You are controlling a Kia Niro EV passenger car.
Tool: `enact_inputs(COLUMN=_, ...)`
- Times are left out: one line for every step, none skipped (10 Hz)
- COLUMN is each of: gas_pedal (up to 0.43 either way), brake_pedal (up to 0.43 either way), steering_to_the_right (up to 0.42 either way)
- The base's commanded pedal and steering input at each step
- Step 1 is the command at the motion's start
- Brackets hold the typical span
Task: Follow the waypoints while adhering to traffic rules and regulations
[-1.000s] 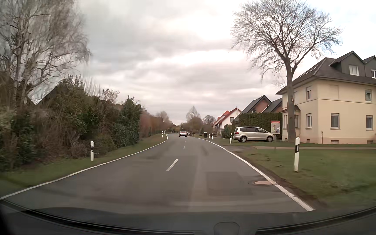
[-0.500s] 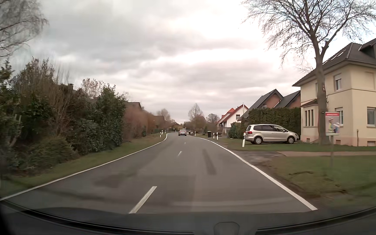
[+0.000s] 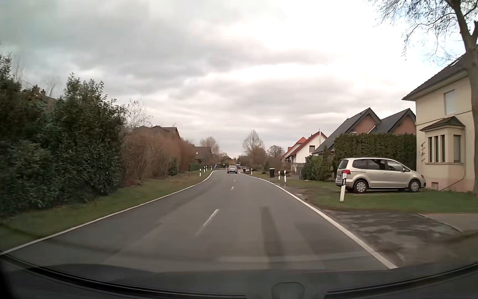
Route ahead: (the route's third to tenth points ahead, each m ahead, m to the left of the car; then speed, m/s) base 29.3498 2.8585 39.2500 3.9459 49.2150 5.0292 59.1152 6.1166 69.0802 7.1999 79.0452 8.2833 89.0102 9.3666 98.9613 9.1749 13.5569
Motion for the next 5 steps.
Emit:
enact_inputs(gas_pedal=0.22, brake_pedal=0.0, steering_to_the_right=-0.009)
enact_inputs(gas_pedal=0.22, brake_pedal=0.0, steering_to_the_right=-0.01)
enact_inputs(gas_pedal=0.22, brake_pedal=0.0, steering_to_the_right=-0.01)
enact_inputs(gas_pedal=0.22, brake_pedal=0.0, steering_to_the_right=-0.01)
enact_inputs(gas_pedal=0.22, brake_pedal=0.0, steering_to_the_right=-0.01)
